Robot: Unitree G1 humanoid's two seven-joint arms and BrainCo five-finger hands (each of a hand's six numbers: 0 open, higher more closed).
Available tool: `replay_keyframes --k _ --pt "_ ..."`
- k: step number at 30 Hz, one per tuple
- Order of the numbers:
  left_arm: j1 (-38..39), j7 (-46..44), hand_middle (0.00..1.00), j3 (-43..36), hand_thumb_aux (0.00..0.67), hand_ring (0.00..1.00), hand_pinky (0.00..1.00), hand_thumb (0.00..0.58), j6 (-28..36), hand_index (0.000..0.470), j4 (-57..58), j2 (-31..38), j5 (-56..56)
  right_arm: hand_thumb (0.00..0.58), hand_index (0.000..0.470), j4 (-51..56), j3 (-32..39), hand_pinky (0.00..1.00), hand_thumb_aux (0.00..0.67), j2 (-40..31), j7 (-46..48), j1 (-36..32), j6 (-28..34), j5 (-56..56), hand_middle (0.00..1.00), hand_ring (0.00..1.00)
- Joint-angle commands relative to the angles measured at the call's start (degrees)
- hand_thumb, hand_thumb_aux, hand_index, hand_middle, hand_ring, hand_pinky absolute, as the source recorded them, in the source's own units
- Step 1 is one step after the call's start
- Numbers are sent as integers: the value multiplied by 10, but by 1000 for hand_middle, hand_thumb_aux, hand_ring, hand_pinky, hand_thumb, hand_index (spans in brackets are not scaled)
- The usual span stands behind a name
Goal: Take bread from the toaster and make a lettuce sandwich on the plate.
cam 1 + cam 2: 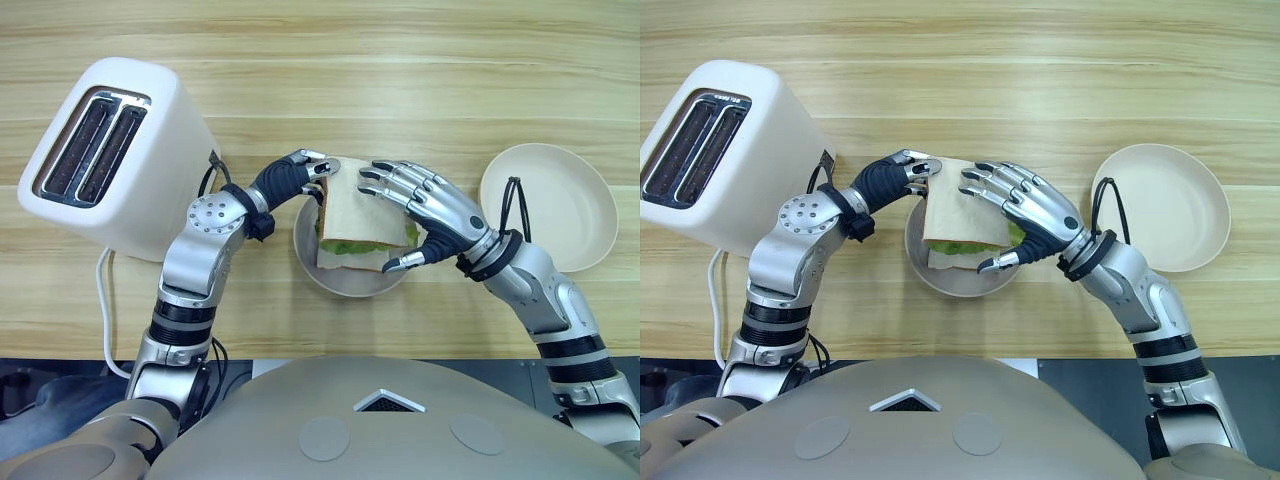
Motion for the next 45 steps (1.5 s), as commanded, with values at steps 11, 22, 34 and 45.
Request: replay_keyframes --k 11,22,34,45 --pt "17 11 529 -61 670 529 529 580 -44 470 48 40 50 0 0 9 16 0 0 -13 -7 20 -7 -37 0 0" --pt "20 20 525 -72 670 525 525 580 -89 470 87 45 80 0 0 46 90 0 0 -44 32 28 -25 -95 0 0" --pt "-1 181 0 -74 0 0 0 0 -219 0 -16 72 300 0 0 109 134 0 0 -58 21 -17 -8 -130 0 0" --pt "73 392 0 -75 0 0 0 0 -355 0 -124 73 584 0 0 31 111 0 0 -33 20 -5 32 -57 0 0"
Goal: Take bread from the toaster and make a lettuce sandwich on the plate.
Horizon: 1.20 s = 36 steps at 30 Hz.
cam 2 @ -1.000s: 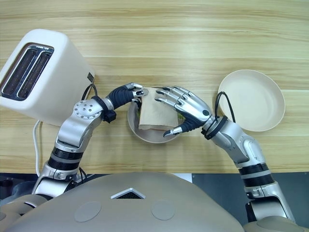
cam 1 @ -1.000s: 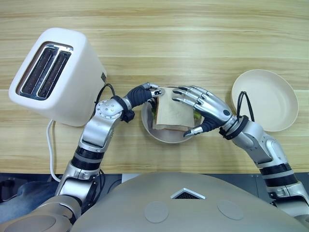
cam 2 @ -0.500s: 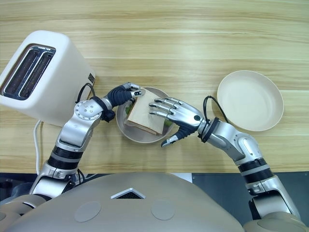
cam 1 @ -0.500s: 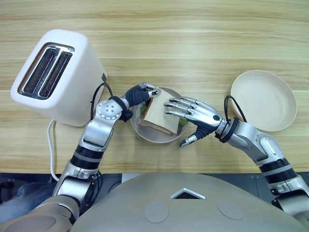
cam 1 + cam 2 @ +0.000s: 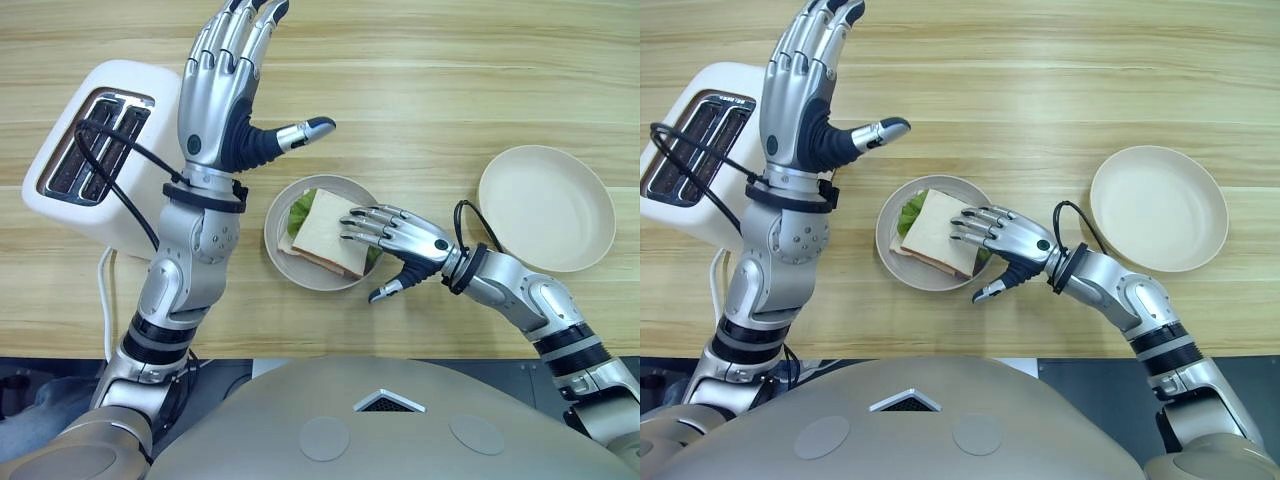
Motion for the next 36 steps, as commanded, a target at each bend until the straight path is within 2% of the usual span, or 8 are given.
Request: replay_keyframes --k 1,9,11,12,13,14,22,36 --pt "53 9 0 -4 0 0 0 0 -50 0 -26 -25 -33 0 0 -53 -20 0 0 21 31 25 31 65 0 0" --pt "174 -7 0 39 0 0 0 0 -233 0 -8 -32 -247 0 0 -191 -99 0 0 67 89 57 104 340 0 0" --pt "200 -31 341 40 0 341 341 0 -274 0 -7 -18 -282 0 0 -205 -103 0 0 60 118 69 118 380 0 0" --pt "214 -56 749 34 352 749 749 449 -291 247 -13 -7 -315 0 0 -209 -98 231 0 51 144 77 123 412 231 231" --pt "229 -89 1000 27 670 1000 1000 580 -300 470 -25 7 -354 496 291 -213 -89 639 415 41 175 88 128 452 639 639" --pt "248 -128 1000 15 670 1000 1000 580 -299 470 -41 28 -394 580 470 -227 -74 1000 670 29 212 104 136 504 1000 1000" --pt "369 -390 1000 -27 670 1000 1000 580 -242 470 -41 206 -551 580 470 -256 -2 1000 670 -42 402 172 195 630 1000 1000" --pt "203 -372 1000 -73 670 1000 1000 580 -179 470 201 88 -357 580 470 -3 78 1000 670 43 315 34 197 232 1000 1000"
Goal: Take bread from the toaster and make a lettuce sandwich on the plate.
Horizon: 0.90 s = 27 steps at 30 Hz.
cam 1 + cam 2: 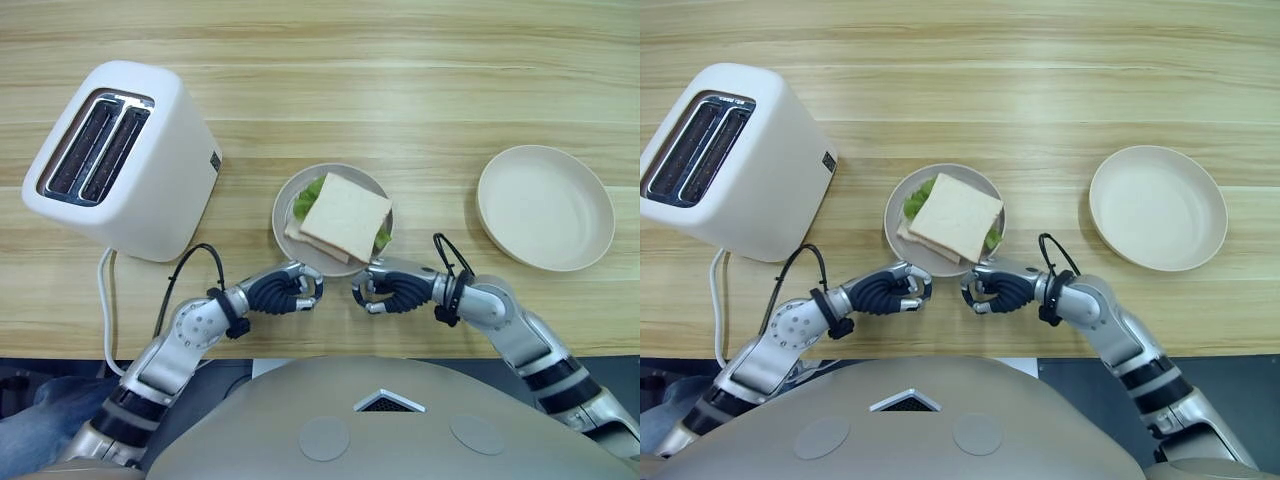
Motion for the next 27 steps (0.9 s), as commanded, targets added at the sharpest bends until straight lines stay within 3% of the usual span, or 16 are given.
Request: replay_keyframes --k 1,8,14,19,22,23,24,25,26,27 --pt "-26 -7 1000 -15 670 1000 1000 580 14 470 57 -17 31 580 470 83 27 1000 670 23 0 -34 27 -56 1000 1000" --pt "-169 32 1000 7 670 1000 1000 580 14 470 162 -87 48 580 470 233 -17 1000 670 96 -99 -167 51 -63 1000 1000" --pt "-293 89 1000 43 670 1000 1000 580 -11 470 312 -130 55 580 470 375 -42 1000 670 149 -157 -263 28 -43 1000 1000" --pt "-266 103 980 54 670 980 980 580 -37 470 308 -138 47 580 470 387 -60 1000 670 169 -157 -251 -14 2 1000 1000" --pt "-186 107 933 61 670 933 933 580 -49 470 220 -147 18 580 470 283 -89 1000 670 166 -148 -179 -16 57 1000 1000" --pt "-144 106 776 61 0 776 776 0 -55 0 173 -154 -3 542 350 221 -105 773 499 168 -145 -133 -4 93 773 773" --pt "-104 106 592 61 0 592 592 0 -58 0 129 -160 -24 349 173 163 -119 549 247 169 -143 -89 8 123 549 549" --pt "-67 110 173 61 0 173 173 0 -59 0 92 -166 -41 0 0 112 -129 129 0 171 -140 -47 24 154 129 129" --pt "-26 119 0 63 0 0 0 0 -62 0 55 -175 -59 0 0 66 -134 0 0 169 -133 -2 39 188 0 0" --pt "8 130 0 67 0 0 0 0 -62 0 27 -185 -75 0 0 34 -136 0 0 168 -127 36 49 213 0 0"
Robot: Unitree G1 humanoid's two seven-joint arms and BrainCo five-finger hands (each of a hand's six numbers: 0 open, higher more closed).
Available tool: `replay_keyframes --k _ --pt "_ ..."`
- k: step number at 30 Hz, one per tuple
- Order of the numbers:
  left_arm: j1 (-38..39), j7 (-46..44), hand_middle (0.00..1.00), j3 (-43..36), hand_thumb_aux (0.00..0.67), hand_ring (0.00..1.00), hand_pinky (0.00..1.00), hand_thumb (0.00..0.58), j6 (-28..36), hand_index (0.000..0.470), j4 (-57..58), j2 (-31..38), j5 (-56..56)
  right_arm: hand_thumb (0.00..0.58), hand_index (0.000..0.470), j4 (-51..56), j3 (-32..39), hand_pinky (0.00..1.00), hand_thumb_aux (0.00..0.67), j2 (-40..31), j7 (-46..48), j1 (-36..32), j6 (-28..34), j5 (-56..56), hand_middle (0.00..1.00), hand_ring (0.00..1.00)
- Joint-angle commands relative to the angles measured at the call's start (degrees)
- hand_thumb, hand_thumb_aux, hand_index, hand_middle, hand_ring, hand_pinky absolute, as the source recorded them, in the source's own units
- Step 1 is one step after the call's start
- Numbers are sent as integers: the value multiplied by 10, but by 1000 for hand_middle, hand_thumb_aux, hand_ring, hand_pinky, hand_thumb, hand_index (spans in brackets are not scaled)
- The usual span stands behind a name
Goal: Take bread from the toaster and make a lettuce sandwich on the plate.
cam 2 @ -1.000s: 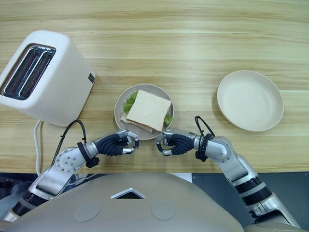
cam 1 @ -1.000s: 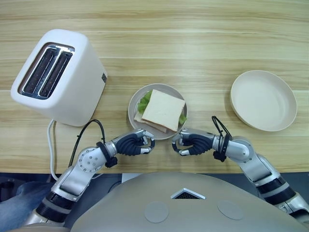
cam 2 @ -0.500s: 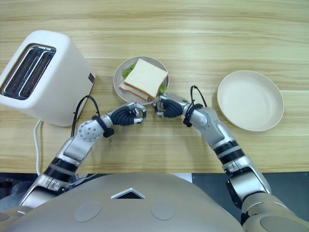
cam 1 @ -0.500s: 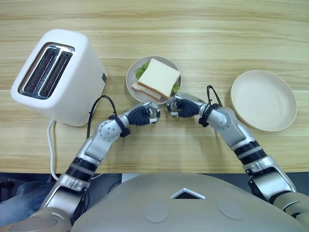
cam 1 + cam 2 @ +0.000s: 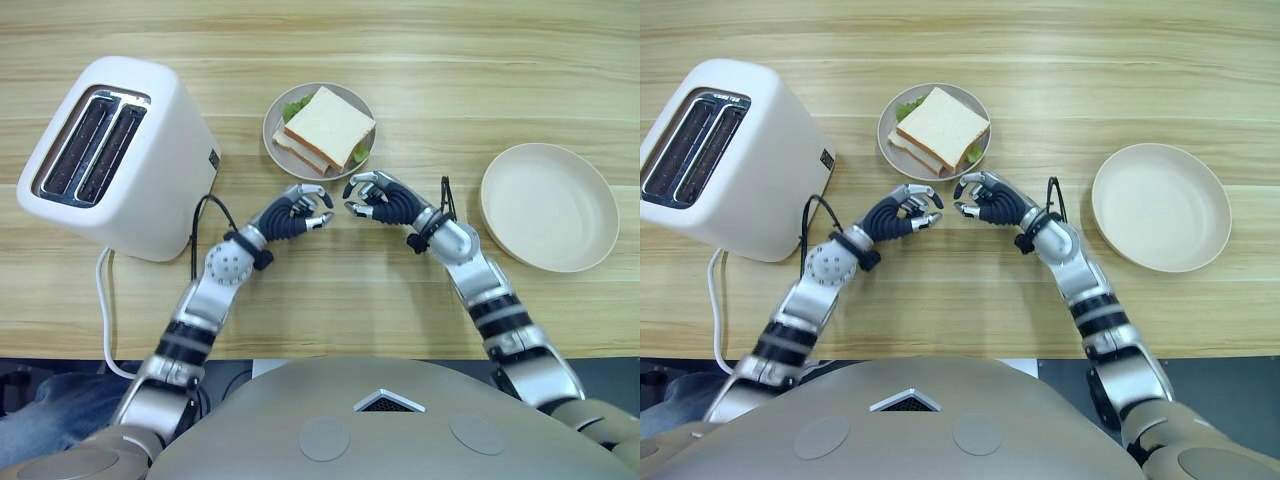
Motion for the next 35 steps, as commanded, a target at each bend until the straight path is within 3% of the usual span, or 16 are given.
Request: replay_keyframes --k 1,4,9,16,29,35 --pt "148 37 0 15 0 0 0 0 -5 0 -133 -38 -73 0 0 -162 -27 0 0 -3 28 160 56 121 0 0" --pt "211 99 0 46 0 0 0 0 -39 0 -165 -85 -83 0 0 -179 -32 0 0 10 33 190 37 145 0 0" --pt "287 212 0 90 0 0 0 0 -82 0 -201 -149 3 0 0 -139 -27 0 0 29 17 145 6 94 0 0" --pt "338 237 0 97 0 0 0 0 -71 0 -241 -169 34 0 0 -210 -21 0 0 24 -4 184 6 34 0 0" --pt "279 192 0 105 0 0 0 0 11 0 -258 -156 32 0 0 -270 -61 0 0 50 -62 270 24 47 0 0" --pt "263 193 0 108 0 0 0 0 20 0 -229 -159 30 0 0 -265 -65 0 0 59 -67 268 45 51 0 0"
